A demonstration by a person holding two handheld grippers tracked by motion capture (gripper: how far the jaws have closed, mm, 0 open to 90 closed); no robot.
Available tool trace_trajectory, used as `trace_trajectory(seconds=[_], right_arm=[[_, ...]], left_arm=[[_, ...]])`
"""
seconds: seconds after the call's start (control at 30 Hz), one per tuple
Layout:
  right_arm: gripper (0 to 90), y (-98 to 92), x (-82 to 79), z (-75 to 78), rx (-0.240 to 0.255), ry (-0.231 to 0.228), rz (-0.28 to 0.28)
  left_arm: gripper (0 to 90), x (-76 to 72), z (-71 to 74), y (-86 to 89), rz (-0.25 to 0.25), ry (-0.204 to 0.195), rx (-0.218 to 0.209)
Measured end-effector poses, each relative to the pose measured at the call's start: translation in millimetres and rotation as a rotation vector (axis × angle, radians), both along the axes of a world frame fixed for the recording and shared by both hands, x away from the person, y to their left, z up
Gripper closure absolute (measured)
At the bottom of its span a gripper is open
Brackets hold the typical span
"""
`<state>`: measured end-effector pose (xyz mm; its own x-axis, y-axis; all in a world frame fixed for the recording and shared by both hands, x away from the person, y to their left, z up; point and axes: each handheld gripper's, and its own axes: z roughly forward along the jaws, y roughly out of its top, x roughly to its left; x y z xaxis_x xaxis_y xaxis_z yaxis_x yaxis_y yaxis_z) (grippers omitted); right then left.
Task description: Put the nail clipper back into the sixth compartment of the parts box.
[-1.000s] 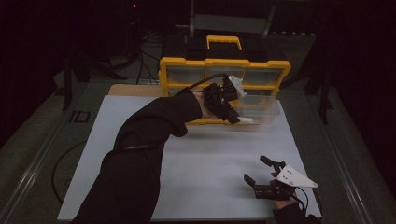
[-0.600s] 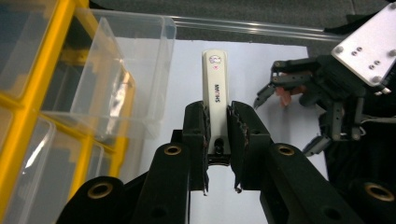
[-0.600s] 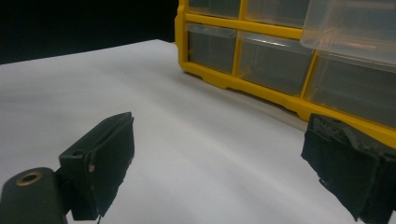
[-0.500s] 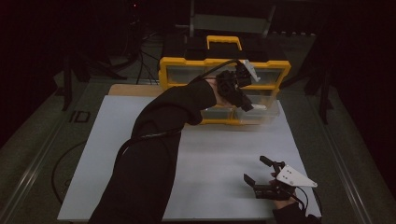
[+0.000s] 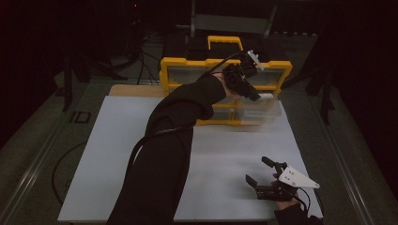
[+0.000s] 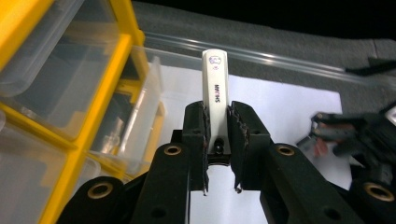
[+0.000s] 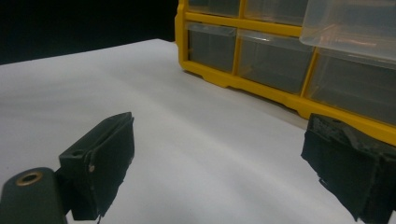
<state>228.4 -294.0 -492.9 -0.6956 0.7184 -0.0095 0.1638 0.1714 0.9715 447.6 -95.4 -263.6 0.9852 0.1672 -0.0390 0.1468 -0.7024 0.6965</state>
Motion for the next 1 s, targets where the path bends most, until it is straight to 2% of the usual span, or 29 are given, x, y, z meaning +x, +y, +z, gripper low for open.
trace_trajectory(seconds=[0.2,0.3,0.37,0.4,0.53,0.67,0.73,0.87,0.9,0.93,1.0], right_arm=[[9.5,0.2,-0.1,0.0,0.003,0.001,0.003],[9.5,-0.4,-0.1,0.1,0.007,0.003,-0.001],[9.5,-0.7,-0.2,0.2,0.012,0.002,0.001],[9.6,-0.8,-0.3,0.3,0.014,0.002,0.001],[9.5,-1.2,-0.4,0.3,0.015,0.001,0.004],[9.5,-1.5,-0.4,0.3,0.019,0.005,0.004],[9.6,-1.7,-0.5,0.3,0.016,0.007,0.004],[9.5,-1.5,0.0,-0.3,0.016,0.007,0.006],[9.5,-1.3,0.2,-0.6,0.015,0.009,0.007],[9.5,-1.1,0.3,-0.8,0.014,0.012,0.007],[9.6,-1.0,0.1,-0.7,0.013,0.012,0.007]], left_arm=[[78.6,10.3,-13.0,-9.9,0.015,0.008,-0.015],[78.6,15.6,-20.5,-16.5,0.023,0.024,-0.005],[78.5,18.3,-26.0,-20.7,0.029,0.018,0.01],[78.6,20.3,-28.5,-22.4,0.031,0.031,0.013],[78.6,24.8,-37.2,-28.2,0.026,0.043,0.017],[78.5,28.9,-44.2,-31.0,0.042,0.054,0.011],[78.5,29.8,-48.0,-32.4,0.056,0.043,0.024],[77.6,31.5,-53.0,-30.5,0.073,0.043,0.012],[66.8,31.1,-53.3,-30.0,0.075,0.036,0.005],[51.1,30.8,-52.6,-27.1,0.086,0.049,-0.016],[37.2,29.1,-51.6,-25.2,0.084,0.058,-0.015]])
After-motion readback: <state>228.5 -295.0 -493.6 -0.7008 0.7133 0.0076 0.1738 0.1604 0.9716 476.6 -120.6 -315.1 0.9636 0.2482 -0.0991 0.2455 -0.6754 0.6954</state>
